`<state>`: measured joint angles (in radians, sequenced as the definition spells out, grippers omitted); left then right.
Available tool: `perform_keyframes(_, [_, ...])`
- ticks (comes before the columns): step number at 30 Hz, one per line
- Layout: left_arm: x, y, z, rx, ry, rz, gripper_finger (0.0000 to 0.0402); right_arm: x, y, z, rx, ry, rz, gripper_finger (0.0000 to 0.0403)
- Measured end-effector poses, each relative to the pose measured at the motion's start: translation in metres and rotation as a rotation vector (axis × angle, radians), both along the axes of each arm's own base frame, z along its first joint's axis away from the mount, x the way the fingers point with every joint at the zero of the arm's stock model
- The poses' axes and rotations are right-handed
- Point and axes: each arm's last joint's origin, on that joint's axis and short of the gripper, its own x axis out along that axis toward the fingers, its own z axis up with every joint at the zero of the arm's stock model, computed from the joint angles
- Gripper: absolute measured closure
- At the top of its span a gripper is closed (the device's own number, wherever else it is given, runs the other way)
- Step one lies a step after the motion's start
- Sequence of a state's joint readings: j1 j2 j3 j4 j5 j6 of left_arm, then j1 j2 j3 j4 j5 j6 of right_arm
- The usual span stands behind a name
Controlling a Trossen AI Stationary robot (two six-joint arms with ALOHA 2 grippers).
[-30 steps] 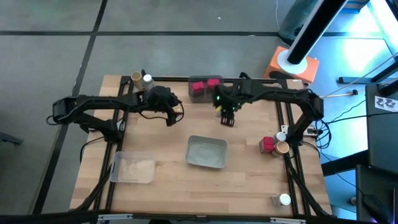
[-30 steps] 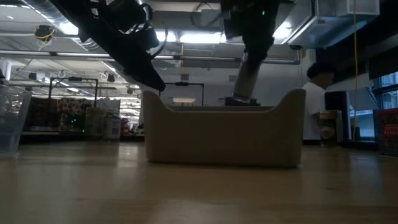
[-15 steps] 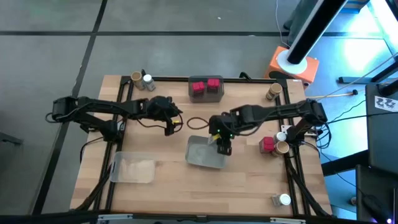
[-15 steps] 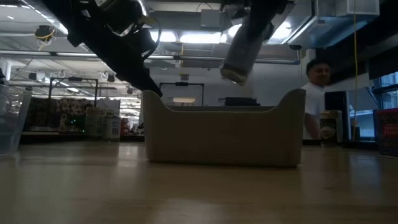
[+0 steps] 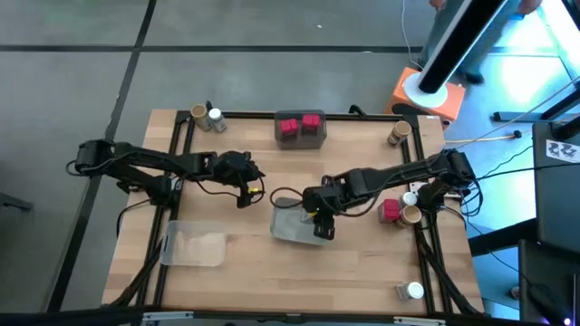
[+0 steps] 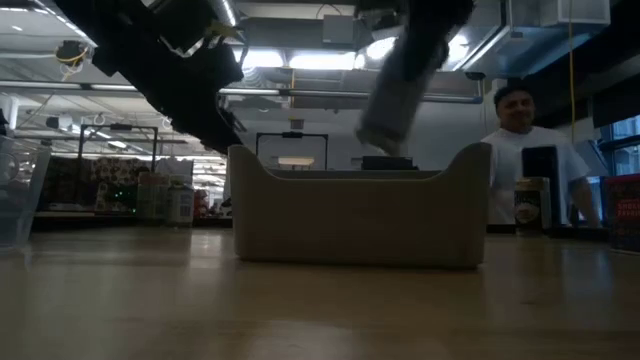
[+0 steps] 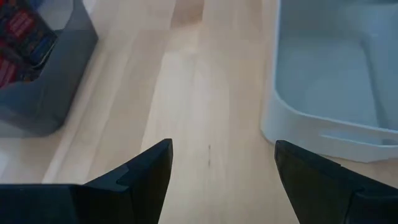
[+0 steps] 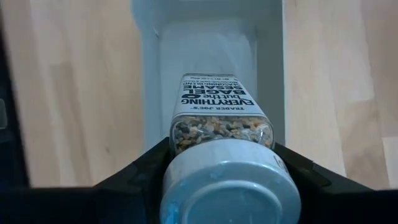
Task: Sort spices by type
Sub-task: Put the top right white seasoning bottle into the gray bin
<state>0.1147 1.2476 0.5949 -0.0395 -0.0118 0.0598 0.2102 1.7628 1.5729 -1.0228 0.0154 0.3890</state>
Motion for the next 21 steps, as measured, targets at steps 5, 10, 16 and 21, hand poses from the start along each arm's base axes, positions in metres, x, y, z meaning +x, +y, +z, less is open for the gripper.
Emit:
perform_keyframes(5, [0.001,-0.003,0.001,0.002,-0.011,-0.014,0.0135,0.0,-0.001,-0.019,-0.036,0.075,-0.008,0.0196])
perform_keyframes(10, [0.002,-0.003,0.002,0.003,-0.025,-0.013,0.0135,0.004,0.0,-0.035,-0.044,0.111,0.002,0.0196])
perform_keyframes(16, [0.002,-0.003,0.002,0.002,-0.025,-0.012,0.0135,0.002,0.0,-0.05,-0.051,0.145,0.002,0.0196])
perform_keyframes(21, [0.002,-0.003,0.002,0.002,-0.026,-0.012,0.0135,-0.002,-0.001,-0.063,-0.055,0.165,0.002,0.0196])
